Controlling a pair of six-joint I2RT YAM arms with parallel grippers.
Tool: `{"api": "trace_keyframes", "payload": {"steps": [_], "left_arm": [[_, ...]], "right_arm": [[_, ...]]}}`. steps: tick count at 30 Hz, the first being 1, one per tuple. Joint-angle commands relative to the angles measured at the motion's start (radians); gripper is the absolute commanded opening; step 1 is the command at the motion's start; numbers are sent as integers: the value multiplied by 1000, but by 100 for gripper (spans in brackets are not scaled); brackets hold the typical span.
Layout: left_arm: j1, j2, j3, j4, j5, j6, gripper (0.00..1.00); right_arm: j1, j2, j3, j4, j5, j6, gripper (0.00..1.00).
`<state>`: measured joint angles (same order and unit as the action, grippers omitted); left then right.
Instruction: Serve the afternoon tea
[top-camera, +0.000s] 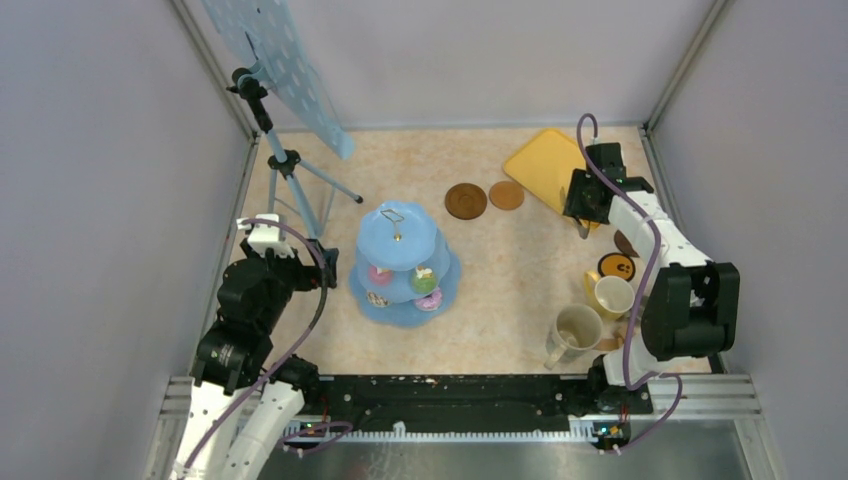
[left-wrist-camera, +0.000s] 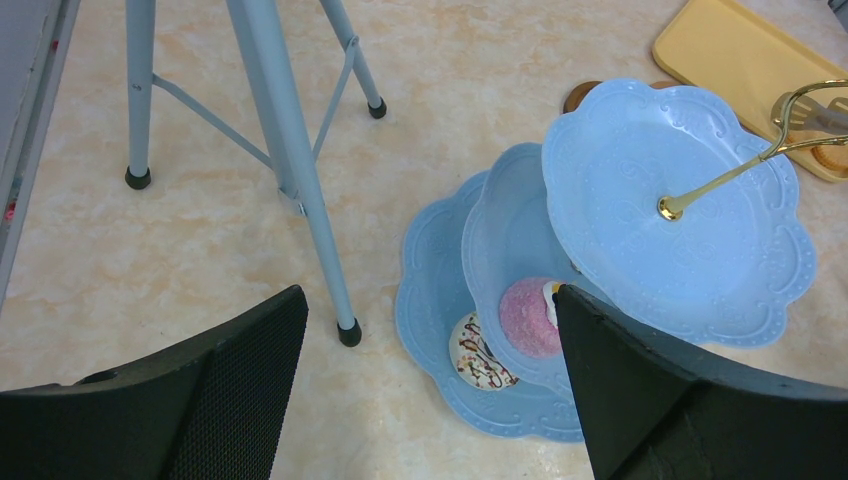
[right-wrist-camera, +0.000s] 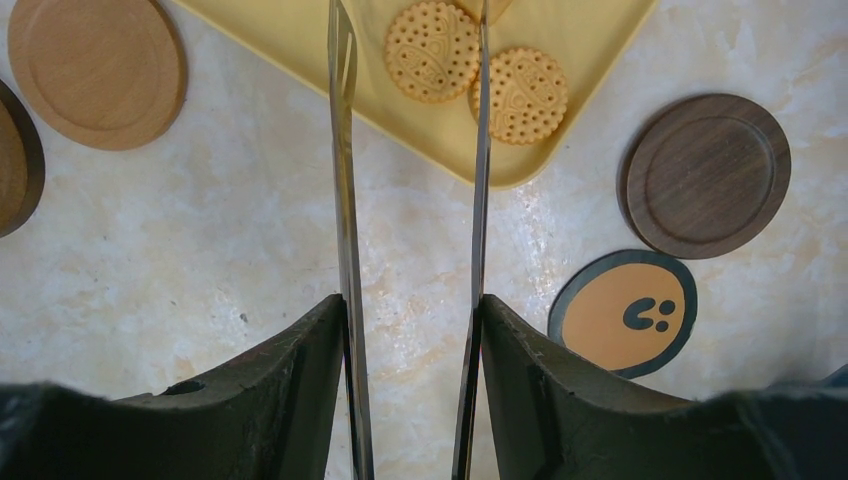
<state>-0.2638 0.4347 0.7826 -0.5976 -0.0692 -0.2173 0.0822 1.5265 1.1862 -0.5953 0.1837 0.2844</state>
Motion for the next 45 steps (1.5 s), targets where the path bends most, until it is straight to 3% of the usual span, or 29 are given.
{"api": "trace_keyframes", "payload": {"steps": [1,26,39,45], "left_arm": [[-5,8,-2,50,-7,5,99],[-3,18,-2,49,-6,6,99],[-1,19,-1,48,-6,6,99],[-2,19,-2,48,-6,6,99]], "right_arm": [[-5,-32,8,16,28,-16,51],[-42,-70,-90,60,-107,23,44],[-42,-79,-117,61,-103,19,47],[-42,-69,-123,79,-90,16,42]]}}
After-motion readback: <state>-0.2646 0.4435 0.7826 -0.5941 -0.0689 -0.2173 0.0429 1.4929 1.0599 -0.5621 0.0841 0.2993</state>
